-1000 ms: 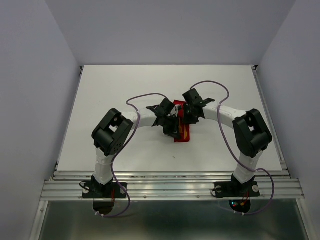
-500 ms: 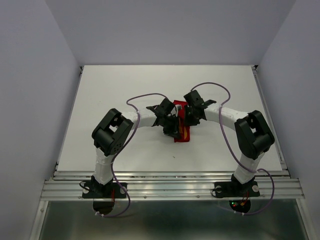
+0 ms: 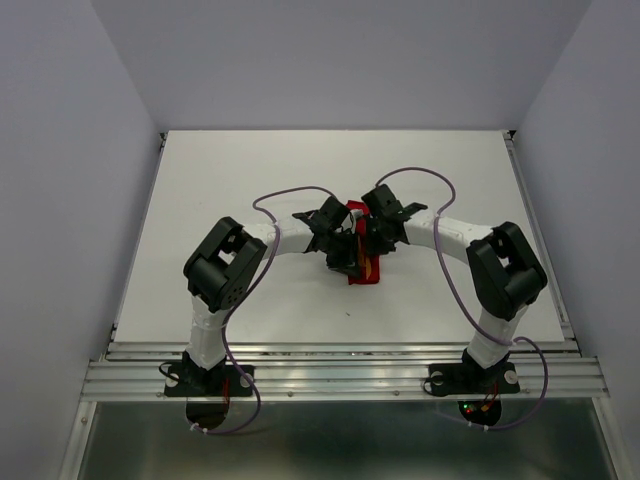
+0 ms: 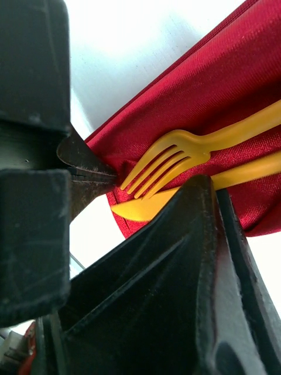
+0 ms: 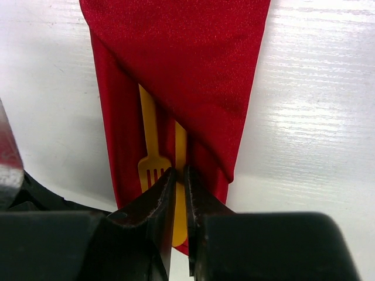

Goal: Fold the napkin into a case and place the utensils inside
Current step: Insert the knife into the folded napkin.

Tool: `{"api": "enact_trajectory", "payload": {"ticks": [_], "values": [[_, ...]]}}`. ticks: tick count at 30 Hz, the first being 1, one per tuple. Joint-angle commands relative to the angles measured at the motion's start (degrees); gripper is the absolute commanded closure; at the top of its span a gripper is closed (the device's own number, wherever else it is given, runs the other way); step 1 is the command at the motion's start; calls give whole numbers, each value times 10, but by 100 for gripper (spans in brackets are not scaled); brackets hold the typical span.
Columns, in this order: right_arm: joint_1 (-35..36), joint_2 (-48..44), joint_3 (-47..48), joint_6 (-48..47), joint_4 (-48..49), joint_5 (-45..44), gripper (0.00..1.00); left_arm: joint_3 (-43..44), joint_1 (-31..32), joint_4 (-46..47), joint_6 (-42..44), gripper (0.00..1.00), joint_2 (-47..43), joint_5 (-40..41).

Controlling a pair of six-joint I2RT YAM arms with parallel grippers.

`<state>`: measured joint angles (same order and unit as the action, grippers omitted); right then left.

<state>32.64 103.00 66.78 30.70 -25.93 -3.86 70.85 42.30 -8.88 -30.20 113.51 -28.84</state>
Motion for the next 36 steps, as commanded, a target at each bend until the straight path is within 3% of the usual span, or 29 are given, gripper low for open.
{"api": "enact_trajectory", "payload": {"ticks": [1, 25, 30, 36], "values": [[4, -2, 9, 13, 19, -28, 87, -6, 2, -13, 9, 100, -4, 6], [4, 44, 74, 14, 11, -100, 91, -8, 2, -15, 16, 100, -5, 2], [4, 35, 70, 15, 9, -93, 72, -7, 3, -15, 17, 100, -6, 1], [4, 17, 49, 26, 8, -78, 68, -7, 2, -14, 17, 100, -2, -2]]}}
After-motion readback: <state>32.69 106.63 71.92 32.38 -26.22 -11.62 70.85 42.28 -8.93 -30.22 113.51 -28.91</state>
